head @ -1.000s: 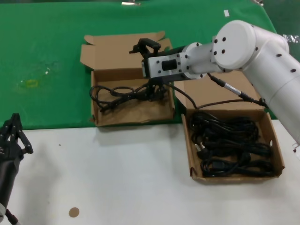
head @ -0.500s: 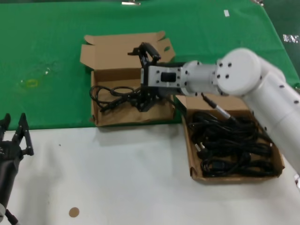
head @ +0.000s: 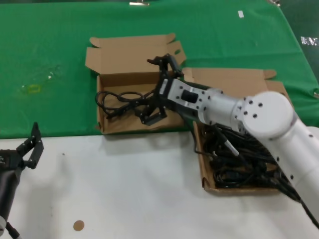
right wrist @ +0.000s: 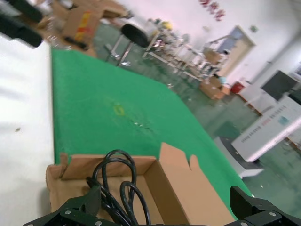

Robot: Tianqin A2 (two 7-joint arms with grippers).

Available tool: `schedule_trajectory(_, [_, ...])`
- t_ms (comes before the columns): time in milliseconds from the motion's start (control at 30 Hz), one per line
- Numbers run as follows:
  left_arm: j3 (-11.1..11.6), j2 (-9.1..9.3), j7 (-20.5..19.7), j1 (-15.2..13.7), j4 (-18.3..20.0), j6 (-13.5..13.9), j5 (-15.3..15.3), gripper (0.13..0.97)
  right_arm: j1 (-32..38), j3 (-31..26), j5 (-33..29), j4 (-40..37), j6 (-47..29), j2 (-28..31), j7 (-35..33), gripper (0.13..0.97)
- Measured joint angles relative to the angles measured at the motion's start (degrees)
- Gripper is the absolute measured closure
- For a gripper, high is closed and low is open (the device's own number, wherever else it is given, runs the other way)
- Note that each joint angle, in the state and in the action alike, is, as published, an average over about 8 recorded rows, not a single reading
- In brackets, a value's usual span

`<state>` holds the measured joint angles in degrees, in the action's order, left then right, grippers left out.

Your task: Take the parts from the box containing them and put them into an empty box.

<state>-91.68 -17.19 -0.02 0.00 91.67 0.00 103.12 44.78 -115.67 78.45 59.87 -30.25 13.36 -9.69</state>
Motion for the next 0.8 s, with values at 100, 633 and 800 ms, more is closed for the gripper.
schedule_trajectory(100, [0.00,0.00,0.00,0.00,0.00,0.00,0.00,0.634,-2.66,1.43,1.47,1.89,1.80,0.23,0.58,0.129])
schedule_trajectory(633, [0.00,0.00,0.00,0.00,0.00,0.00,0.00,0.287,-16.90,9.06,9.32,12.01,11.43,1.44,3.67,0.129])
schedule_trajectory(800, [0.00,0.00,0.03,0.00,0.00,0.00,0.00,0.223,-21.35,11.44,11.77,15.16,14.43,1.82,4.63,0.129])
